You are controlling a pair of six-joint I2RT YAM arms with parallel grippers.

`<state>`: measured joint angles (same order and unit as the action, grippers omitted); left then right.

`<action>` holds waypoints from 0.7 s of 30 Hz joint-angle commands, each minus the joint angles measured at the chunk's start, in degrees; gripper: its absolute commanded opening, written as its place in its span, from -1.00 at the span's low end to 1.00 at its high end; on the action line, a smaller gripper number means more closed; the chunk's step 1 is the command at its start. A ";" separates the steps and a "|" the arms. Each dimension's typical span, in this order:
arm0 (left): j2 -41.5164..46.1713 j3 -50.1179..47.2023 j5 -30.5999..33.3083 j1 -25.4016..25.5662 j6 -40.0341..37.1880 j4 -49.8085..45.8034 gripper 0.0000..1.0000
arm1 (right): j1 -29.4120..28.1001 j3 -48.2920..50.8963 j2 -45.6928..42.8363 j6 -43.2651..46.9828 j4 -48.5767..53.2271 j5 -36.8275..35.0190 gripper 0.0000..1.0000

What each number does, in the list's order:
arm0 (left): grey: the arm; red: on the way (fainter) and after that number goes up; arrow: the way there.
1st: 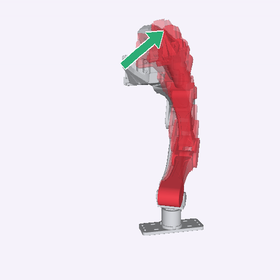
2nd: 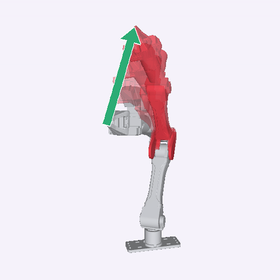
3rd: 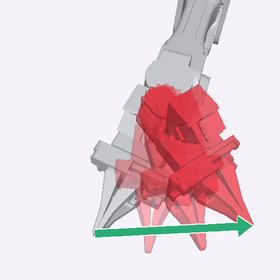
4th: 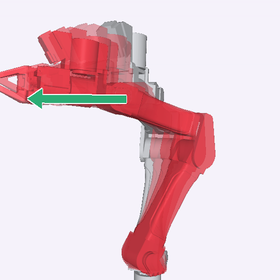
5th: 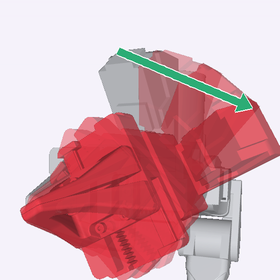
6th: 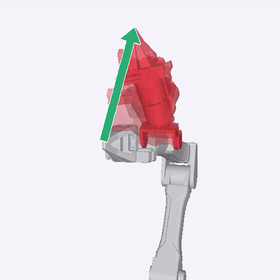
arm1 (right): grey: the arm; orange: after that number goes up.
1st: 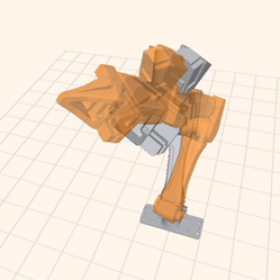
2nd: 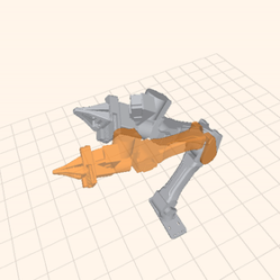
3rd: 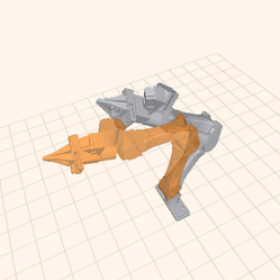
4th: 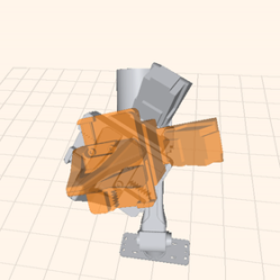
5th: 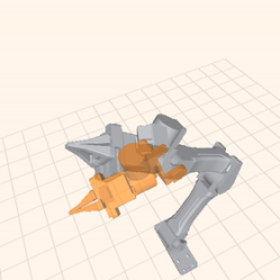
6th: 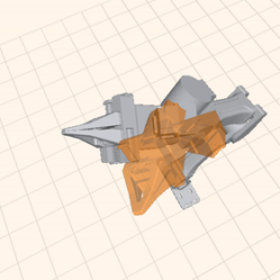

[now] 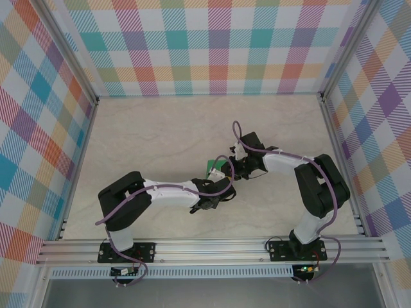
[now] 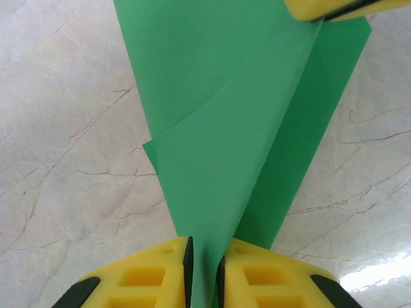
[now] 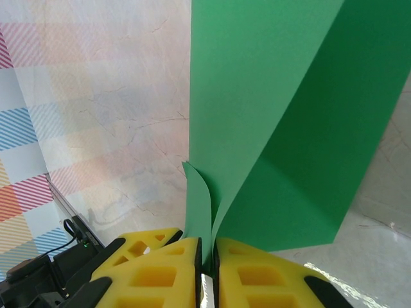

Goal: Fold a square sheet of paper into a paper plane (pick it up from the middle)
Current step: Fourth fold the wing at the center of the table.

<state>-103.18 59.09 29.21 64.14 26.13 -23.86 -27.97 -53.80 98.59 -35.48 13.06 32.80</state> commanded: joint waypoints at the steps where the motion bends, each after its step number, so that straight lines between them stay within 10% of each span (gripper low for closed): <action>1: -0.90 1.08 1.29 0.81 -0.13 -0.88 -0.67 | -0.34 -1.57 0.73 1.04 1.16 0.53 -0.75; 9: 0.61 -0.27 -0.62 0.52 -0.74 0.98 -1.00 | -0.33 -1.41 -0.88 1.27 2.21 -1.18 -0.62; 21: 7.70 -9.50 -19.93 -6.12 -1.05 14.91 -1.00 | 1.33 3.90 -11.57 1.82 3.67 -7.96 -0.01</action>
<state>-97.21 51.33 16.23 59.68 25.28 -13.67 -27.00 -51.35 89.78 -34.41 15.97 26.44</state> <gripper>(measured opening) 0.045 0.487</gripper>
